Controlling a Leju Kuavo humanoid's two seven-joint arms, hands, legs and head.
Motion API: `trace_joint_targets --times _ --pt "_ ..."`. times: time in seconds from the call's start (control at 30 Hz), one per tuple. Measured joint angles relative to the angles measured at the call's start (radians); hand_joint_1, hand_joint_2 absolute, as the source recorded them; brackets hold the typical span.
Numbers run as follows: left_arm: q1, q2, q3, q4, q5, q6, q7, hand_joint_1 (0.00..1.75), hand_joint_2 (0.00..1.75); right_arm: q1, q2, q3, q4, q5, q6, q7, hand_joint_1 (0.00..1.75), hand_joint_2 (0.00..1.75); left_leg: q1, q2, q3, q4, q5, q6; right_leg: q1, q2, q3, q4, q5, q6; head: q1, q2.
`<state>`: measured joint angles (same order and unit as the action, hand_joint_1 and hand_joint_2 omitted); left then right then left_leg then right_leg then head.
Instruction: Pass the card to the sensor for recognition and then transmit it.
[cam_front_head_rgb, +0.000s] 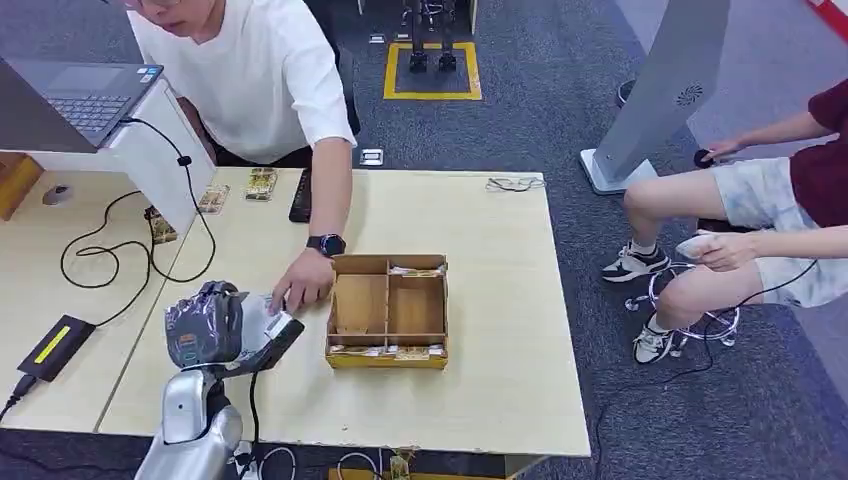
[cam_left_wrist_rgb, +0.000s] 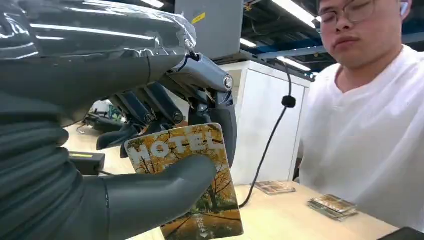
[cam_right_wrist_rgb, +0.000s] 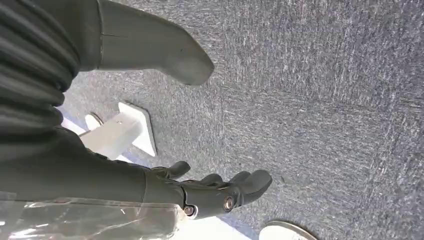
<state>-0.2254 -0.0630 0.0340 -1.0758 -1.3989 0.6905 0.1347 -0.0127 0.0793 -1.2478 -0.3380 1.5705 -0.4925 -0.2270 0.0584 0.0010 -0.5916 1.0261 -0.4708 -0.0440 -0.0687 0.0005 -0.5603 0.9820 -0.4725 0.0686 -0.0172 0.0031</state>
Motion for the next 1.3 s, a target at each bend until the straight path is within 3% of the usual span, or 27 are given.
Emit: trace_joint_targets --times 0.47,0.67,0.77,1.0,1.3 --pt "0.005 -0.016 0.028 -0.016 -0.017 0.0 -0.013 1.75 1.75 0.0 -0.002 0.0 0.005 0.0 -0.005 0.0 0.0 1.75 0.0 0.0 0.0 0.0 0.0 0.0 0.0 0.0 0.0 0.0 0.0 0.0 0.0 0.0" --pt "0.004 -0.019 0.028 -0.003 -0.041 0.0 0.031 1.75 1.75 0.0 -0.005 0.002 0.007 0.0 -0.006 0.002 0.0 1.75 0.0 0.0 0.0 0.0 0.0 0.0 0.0 0.0 0.0 0.0 0.0 0.0 0.0 0.0" --pt "-0.009 -0.018 0.023 0.05 -0.056 0.0 0.073 1.75 1.75 -0.001 -0.006 0.005 0.007 0.0 -0.006 0.005 0.0 1.75 0.0 0.0 0.0 0.0 0.0 0.0 0.0 0.0 -0.001 0.0 0.0 0.0 0.0 0.0" --pt "-0.027 -0.009 0.01 0.112 -0.061 -0.005 0.099 1.75 1.75 -0.001 -0.008 0.01 0.007 0.0 -0.006 0.009 0.0 1.75 0.0 0.0 0.0 0.0 0.0 0.0 0.0 0.0 -0.001 0.0 0.0 0.0 0.0 0.0" --pt "-0.039 0.007 -0.05 0.162 -0.069 -0.073 0.149 1.75 1.75 0.0 -0.008 0.026 0.007 0.0 -0.003 0.018 0.0 1.75 0.0 0.0 0.0 0.0 0.0 0.0 0.0 0.0 0.0 0.0 0.0 0.0 0.0 0.0"
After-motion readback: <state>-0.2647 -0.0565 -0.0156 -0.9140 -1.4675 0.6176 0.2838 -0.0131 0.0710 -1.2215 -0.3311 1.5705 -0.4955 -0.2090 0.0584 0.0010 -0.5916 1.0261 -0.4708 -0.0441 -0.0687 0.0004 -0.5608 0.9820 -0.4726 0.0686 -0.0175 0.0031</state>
